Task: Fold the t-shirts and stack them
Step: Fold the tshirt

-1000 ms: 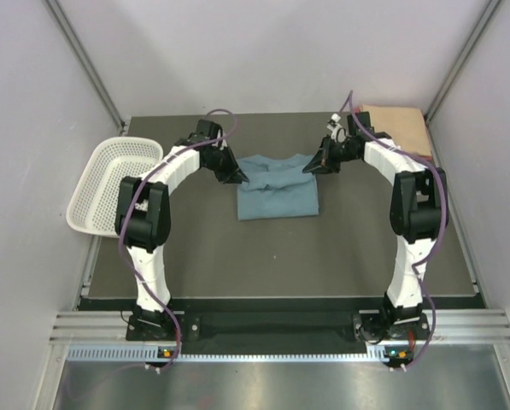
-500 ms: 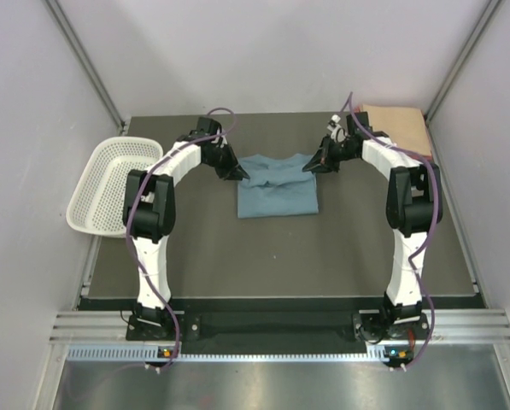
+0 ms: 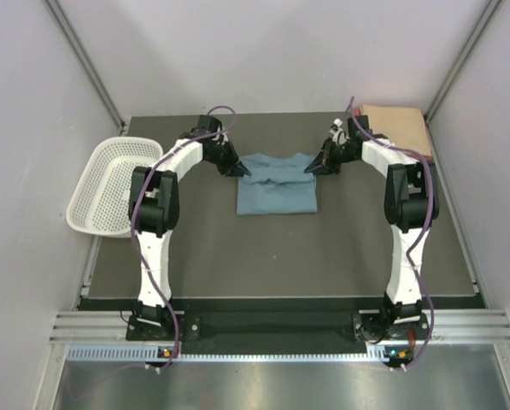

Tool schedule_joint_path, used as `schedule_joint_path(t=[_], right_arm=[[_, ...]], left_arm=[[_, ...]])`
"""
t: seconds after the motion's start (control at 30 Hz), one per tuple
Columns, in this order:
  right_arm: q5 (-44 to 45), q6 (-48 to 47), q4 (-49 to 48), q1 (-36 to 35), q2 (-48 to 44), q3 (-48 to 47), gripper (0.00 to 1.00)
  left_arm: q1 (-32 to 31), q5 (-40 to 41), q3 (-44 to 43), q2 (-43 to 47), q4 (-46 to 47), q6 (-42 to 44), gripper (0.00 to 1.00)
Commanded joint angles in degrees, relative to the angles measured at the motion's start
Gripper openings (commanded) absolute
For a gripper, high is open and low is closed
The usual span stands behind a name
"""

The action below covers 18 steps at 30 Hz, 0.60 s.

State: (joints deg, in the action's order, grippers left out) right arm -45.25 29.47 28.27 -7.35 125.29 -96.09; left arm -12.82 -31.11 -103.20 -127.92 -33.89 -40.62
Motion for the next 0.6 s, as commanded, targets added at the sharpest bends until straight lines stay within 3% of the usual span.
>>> schedule_joint_path(t=[0.0, 0.03, 0.13, 0.23, 0.3, 0.37, 0.43, 0.57], right_arm=[[-0.1, 0.4, -2.5, 1.0, 2.1, -3.7, 0.0], [0.1, 0.5, -2.5, 1.1, 2.5, -4.0, 0.0], [1.5, 1.0, -2.3, 1.4, 3.9, -6.4, 0.03], [1.8, 4.0, -0.8, 2.4, 6.7, -13.0, 0.12], [1.6, 5.4, 1.2, 3.2, 9.2, -20.5, 0.16], [1.9, 4.7, 6.0, 3.5, 10.2, -25.5, 0.31], [2.8, 3.8, 8.9, 3.8, 9.6, -28.1, 0.33], [5.7, -2.8, 12.9, 3.6, 3.0, -21.7, 0.48]], left_arm=[[1.0, -0.8, -3.1, -1.0, 0.9, -0.3, 0.0], [1.0, -0.4, -3.3, -1.1, 0.8, -0.3, 0.01], [1.3, 2.5, -4.8, -1.1, -0.4, -0.5, 0.21], [1.6, 8.3, -12.2, -0.8, -5.1, 2.0, 0.34], [2.0, 12.0, -17.2, -1.6, -9.2, 3.7, 0.39], [2.7, 12.7, -21.9, -1.8, -13.5, 5.5, 0.43], [2.8, 13.4, -22.4, -0.1, -15.0, 7.0, 0.43], [2.2, 10.4, -9.8, 7.1, -11.4, 6.8, 0.41]])
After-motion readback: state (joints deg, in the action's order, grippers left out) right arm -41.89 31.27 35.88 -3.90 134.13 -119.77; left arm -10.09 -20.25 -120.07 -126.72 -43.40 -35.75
